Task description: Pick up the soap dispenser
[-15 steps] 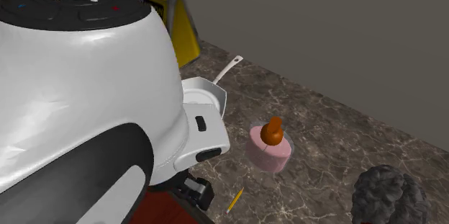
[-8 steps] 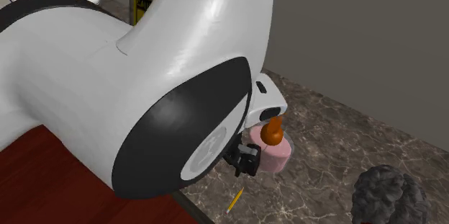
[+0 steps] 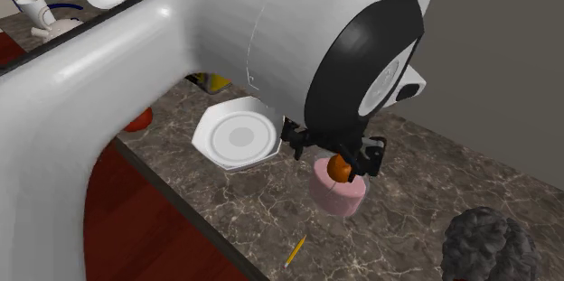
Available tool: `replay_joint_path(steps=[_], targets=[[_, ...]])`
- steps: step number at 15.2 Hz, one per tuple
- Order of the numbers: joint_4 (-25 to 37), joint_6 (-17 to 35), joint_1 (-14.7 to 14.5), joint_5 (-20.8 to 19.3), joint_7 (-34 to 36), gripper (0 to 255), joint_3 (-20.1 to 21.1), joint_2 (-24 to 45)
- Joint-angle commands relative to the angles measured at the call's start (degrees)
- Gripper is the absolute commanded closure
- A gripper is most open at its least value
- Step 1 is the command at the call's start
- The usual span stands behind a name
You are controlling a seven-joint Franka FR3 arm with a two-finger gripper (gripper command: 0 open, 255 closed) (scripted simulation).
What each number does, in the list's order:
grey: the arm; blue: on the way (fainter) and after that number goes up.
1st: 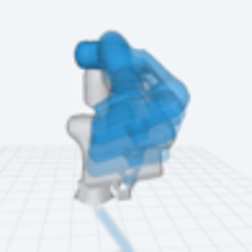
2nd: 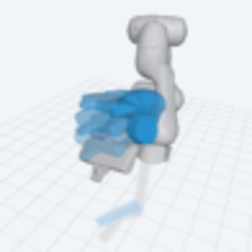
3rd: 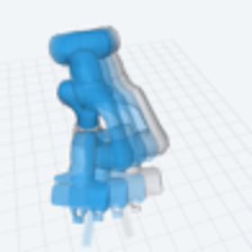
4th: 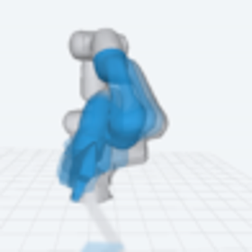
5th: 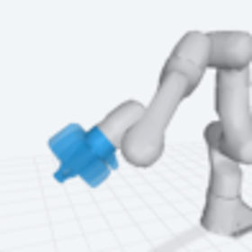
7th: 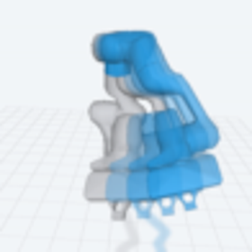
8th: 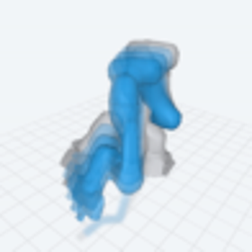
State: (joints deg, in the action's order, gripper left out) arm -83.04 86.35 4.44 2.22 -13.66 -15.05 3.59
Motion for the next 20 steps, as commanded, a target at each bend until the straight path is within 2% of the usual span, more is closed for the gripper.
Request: replay_joint_path(steps=[1, 3, 4, 11, 13, 14, 20], targets=[[7.5, -1.9, 1.1, 1.3, -1.7, 0, -0.7, 5.8], [16.5, -4.7, 2.7, 2.9, -3.2, 0, -1.3, 12.1], [16.9, -4.9, 2.9, 2.9, -3.2, 0, -1.2, 12.4], [6.7, 2.5, 1.9, 2.0, -3.0, 0, -1.1, 9.4], [6.7, 2.5, 1.9, 2.0, -3.0, 0, -1.0, 9.4], [6.7, 2.5, 1.9, 2.0, -3.0, 255, -1.1, 9.3], [6.7, 2.4, 2.0, 2.0, -3.0, 255, -1.1, 9.3]])
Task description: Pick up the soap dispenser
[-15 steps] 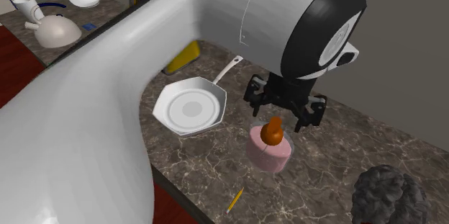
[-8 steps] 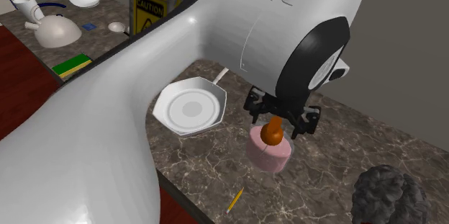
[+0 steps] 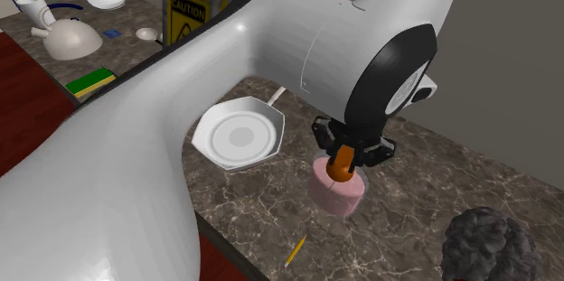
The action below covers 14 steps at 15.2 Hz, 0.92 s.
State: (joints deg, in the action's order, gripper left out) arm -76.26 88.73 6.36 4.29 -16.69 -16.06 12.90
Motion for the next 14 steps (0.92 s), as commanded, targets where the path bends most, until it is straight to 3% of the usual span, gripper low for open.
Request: replay_joint_path(steps=[1, 4, 14], targets=[[0.0, 0.0, 0.0, -0.1, 0.0, 255, -0.1, 0.0], [1.1, -0.8, 0.1, 0.0, 0.0, 255, -0.1, 0.4], [16.0, -11.1, 1.7, 1.5, -0.3, 255, -0.3, 5.1]])
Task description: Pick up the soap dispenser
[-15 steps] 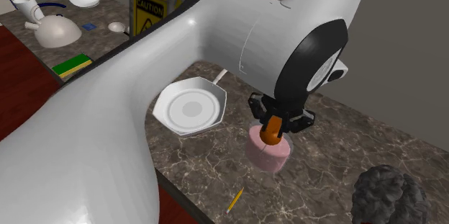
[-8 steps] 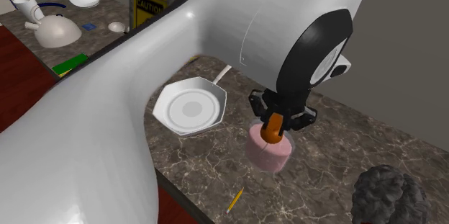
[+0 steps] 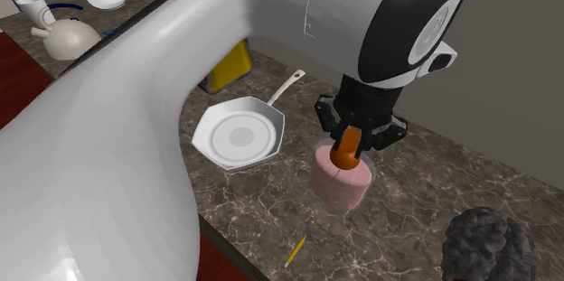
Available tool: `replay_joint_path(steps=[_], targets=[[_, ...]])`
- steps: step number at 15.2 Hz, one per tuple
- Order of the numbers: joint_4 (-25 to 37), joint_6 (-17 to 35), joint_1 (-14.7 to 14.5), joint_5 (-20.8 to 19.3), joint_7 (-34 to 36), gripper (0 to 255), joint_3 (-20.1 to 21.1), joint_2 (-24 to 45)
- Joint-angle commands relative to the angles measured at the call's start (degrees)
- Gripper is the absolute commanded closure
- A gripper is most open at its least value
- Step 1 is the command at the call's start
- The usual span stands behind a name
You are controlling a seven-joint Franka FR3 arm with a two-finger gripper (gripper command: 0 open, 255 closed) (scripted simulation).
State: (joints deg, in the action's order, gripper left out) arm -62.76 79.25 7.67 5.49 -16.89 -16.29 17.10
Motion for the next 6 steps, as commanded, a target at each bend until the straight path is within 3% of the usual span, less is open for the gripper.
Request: replay_joint_path(steps=[1, 4, 6], targets=[[4.4, -2.8, 0.6, 0.5, -0.2, 255, -0.1, 1.7], [11.2, -6.9, 1.6, 1.4, -0.3, 255, -0.1, 4.4], [11.5, -7.1, 1.7, 1.5, -0.3, 255, -0.1, 4.5]])
